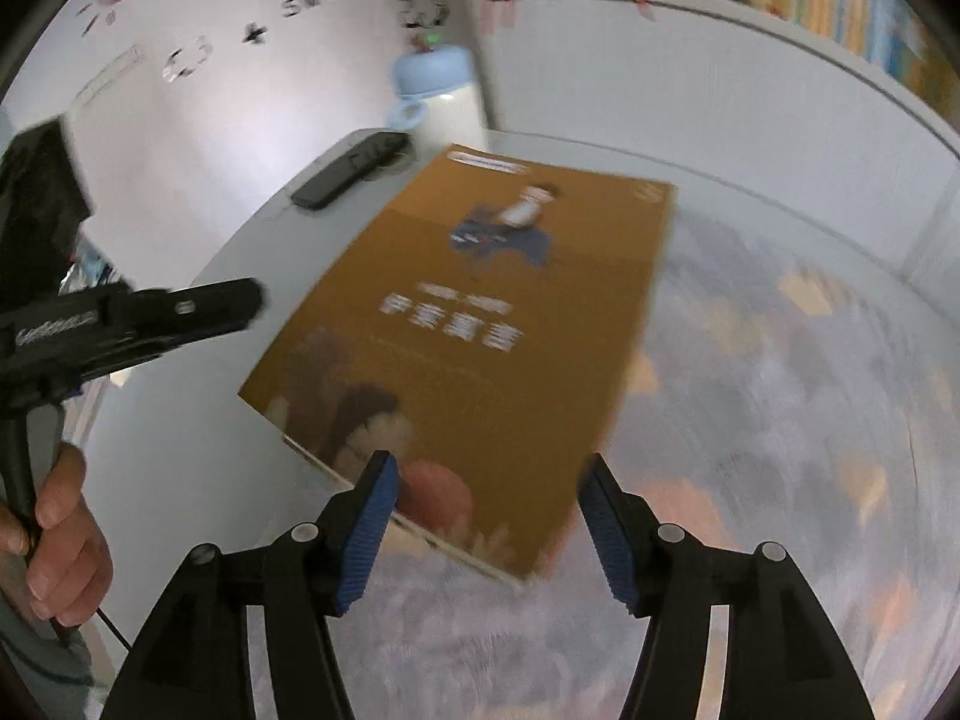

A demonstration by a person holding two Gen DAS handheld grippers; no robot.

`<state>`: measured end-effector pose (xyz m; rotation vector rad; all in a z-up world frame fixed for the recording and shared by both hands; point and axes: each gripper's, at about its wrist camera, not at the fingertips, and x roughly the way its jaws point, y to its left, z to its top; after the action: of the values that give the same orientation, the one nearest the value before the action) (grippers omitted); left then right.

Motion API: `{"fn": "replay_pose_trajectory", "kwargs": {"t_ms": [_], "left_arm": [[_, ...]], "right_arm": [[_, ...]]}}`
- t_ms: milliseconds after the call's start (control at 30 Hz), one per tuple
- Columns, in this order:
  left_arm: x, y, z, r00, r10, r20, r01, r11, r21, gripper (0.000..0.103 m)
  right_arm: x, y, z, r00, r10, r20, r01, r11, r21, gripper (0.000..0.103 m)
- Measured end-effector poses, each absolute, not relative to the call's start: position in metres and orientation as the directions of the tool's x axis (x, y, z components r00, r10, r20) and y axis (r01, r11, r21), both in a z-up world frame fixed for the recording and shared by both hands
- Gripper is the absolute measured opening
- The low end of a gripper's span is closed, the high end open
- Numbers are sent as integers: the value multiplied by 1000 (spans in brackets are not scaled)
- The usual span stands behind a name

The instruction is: Organize books

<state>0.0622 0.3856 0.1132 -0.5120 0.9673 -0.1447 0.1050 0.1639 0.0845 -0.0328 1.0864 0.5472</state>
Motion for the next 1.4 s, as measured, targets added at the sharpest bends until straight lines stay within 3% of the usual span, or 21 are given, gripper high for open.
{"fn": "replay_pose_trajectory", "kwargs": {"t_ms": [333,400,433,533,833,967,1200,1400], "left_arm": [[7,282,166,559,-377,-739,91,913,-397,24],[-4,250,179,552,-403,-730,144,908,-393,31],[-8,237,184,552,-412,-725,159,906,-393,31],[-23,198,201,560,-429,-709,191,899,-393,31],[-75,95,252,619,-352,-702,241,936,-256,31],[-104,77,265,655,-337,-677,237,942,-239,32],[-131,61,260,641,-347,-684,226,938,-264,34],[-157,26,260,659,-301,-689,256,952,-171,34]], "right_arm": [[28,37,150,540,255,-802,-232,961,149,60],[3,14,169,582,238,-777,-200,969,147,60],[-9,4,178,603,229,-764,-181,972,148,62],[-50,-34,200,675,188,-714,-80,980,183,79],[-131,-122,262,814,97,-572,10,983,182,81],[-158,-148,279,850,94,-519,20,978,210,88],[-175,-171,268,803,105,-587,42,972,232,89],[-196,-184,262,793,107,-600,46,971,233,89]]}}
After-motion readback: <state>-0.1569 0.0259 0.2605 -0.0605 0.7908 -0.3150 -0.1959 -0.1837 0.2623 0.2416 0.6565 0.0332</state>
